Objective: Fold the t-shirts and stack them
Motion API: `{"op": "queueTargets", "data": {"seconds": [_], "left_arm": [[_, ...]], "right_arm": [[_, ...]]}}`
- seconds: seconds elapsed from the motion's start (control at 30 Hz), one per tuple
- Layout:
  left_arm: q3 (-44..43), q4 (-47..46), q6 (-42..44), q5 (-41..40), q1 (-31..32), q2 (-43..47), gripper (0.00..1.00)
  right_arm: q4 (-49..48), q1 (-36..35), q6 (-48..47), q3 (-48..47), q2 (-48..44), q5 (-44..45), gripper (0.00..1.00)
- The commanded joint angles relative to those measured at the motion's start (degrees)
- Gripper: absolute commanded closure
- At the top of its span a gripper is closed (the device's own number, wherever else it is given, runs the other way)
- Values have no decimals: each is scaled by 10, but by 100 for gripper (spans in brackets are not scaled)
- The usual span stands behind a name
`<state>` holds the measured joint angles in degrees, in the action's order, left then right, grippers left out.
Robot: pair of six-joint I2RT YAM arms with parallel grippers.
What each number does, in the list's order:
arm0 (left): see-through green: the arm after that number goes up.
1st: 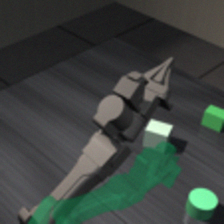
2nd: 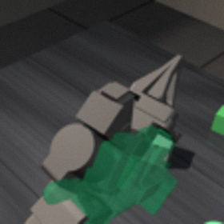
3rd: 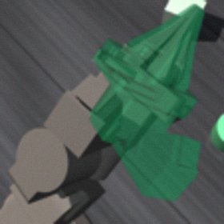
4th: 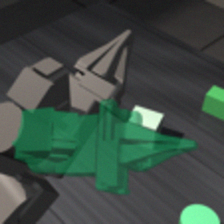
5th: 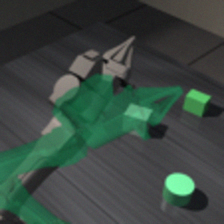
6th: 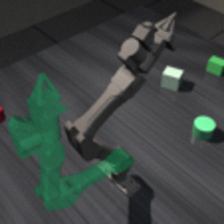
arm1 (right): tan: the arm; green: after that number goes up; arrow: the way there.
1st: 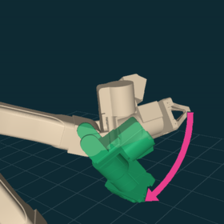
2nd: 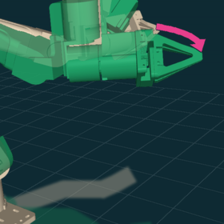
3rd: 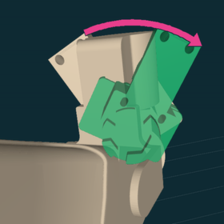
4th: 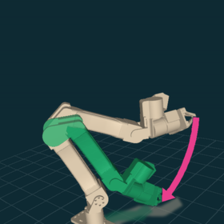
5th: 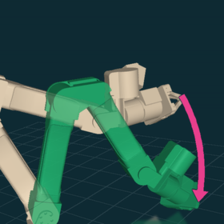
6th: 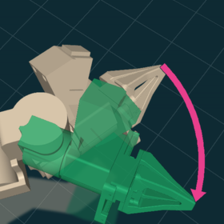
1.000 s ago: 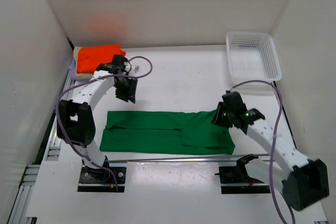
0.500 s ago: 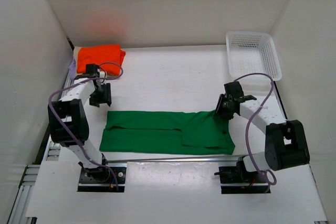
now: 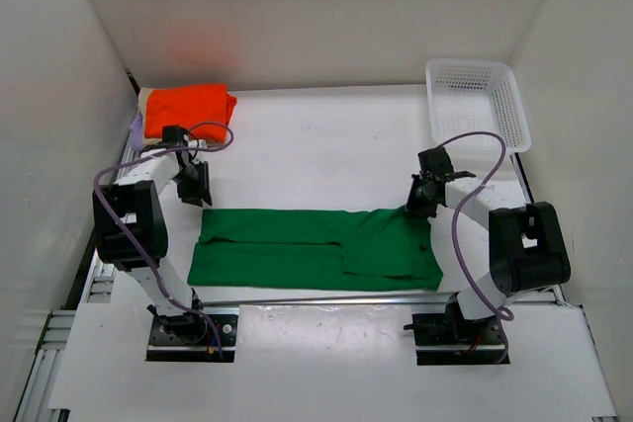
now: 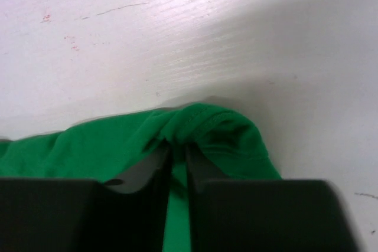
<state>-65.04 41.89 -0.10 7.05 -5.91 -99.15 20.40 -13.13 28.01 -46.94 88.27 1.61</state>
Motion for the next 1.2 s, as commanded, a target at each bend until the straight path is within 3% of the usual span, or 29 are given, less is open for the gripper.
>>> {"op": "queueTargets", "data": {"seconds": [0.0,0.1,0.3,0.5,0.6,0.73,0.87,0.97,1.17], "left_arm": [[15,-1,1,13,-2,-6,68],[20,-1,1,6,-2,-19,90],[9,-1,1,-62,-13,-32,90],[3,-1,1,-68,-13,-32,90],[11,-1,1,-50,-6,-25,90],[24,5,1,-50,6,-20,90],[24,5,1,-63,6,-13,90],[10,5,1,-89,6,0,83],[-27,10,1,-113,15,65,55]], "right_arm": [[2,2,-10,-31,-4,11,89],[17,2,-16,-36,-19,32,97],[84,14,-29,-65,-13,81,100],[82,46,-16,-65,-7,76,100],[73,46,-29,-82,16,25,89],[73,36,-35,-102,30,31,66],[99,24,-41,-115,13,38,62],[126,7,-29,-109,-27,61,62],[183,-48,32,-58,-114,117,71]]}}
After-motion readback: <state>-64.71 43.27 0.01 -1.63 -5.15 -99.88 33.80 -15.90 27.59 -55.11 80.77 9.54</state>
